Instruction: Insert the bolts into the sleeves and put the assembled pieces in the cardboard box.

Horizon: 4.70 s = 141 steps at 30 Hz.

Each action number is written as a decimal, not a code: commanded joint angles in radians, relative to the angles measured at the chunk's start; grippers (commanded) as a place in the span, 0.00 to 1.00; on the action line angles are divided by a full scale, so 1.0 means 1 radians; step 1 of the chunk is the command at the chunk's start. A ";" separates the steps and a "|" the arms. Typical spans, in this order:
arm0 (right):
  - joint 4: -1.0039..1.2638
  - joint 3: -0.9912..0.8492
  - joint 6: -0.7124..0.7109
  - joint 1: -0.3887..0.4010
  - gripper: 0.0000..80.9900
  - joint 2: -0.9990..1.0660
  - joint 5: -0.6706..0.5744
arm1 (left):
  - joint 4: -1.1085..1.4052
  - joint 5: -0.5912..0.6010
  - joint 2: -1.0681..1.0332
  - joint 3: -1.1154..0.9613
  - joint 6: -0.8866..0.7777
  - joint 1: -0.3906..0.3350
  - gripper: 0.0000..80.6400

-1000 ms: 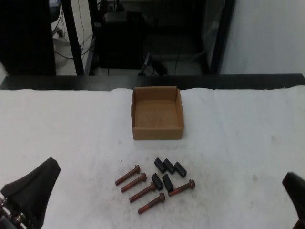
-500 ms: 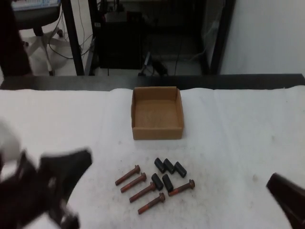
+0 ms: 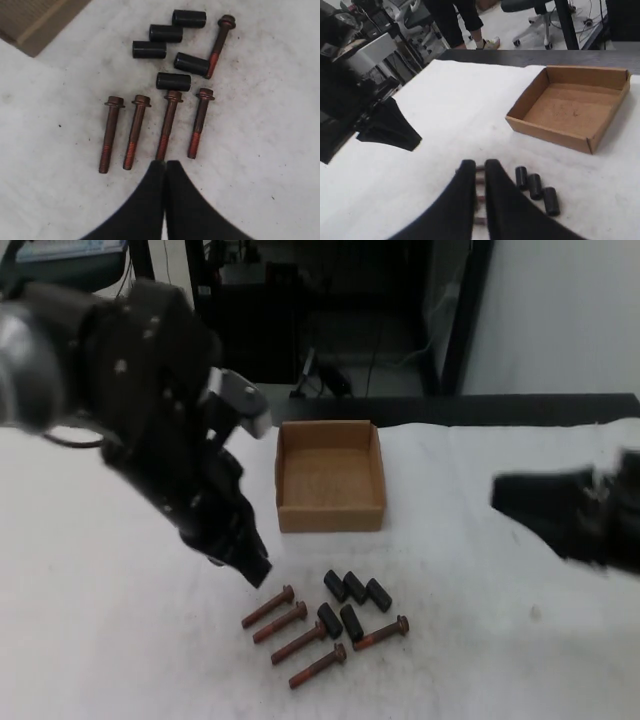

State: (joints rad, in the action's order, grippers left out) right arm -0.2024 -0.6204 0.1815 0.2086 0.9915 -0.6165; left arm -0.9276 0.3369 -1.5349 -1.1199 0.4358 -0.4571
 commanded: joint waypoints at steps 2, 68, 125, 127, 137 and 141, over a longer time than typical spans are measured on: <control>-0.147 -0.119 -0.117 0.002 0.22 0.087 0.051 | 0.010 -0.014 -0.042 -0.020 0.036 -0.014 0.00; -0.213 -0.268 -0.182 -0.001 0.28 0.132 0.095 | 0.263 -0.273 -0.370 -0.018 0.193 -0.083 0.39; -0.632 -0.686 -0.609 0.247 0.28 0.764 0.359 | 0.176 -0.088 0.431 -0.262 -0.257 0.221 0.00; -0.632 -0.699 -0.543 0.247 0.28 0.789 0.356 | 0.171 -0.088 0.427 -0.262 -0.257 0.221 0.00; -0.826 -0.763 -0.614 0.304 0.28 0.941 0.498 | 0.137 -0.088 0.427 -0.262 -0.257 0.221 0.00; -0.825 -0.763 -0.624 0.321 0.28 0.969 0.537 | 0.103 -0.088 0.427 -0.262 -0.257 0.221 0.00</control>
State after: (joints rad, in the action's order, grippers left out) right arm -1.0194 -1.3711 -0.4280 0.5263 1.9620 -0.0874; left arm -0.8222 0.2420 -1.1081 -1.3769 0.1875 -0.2398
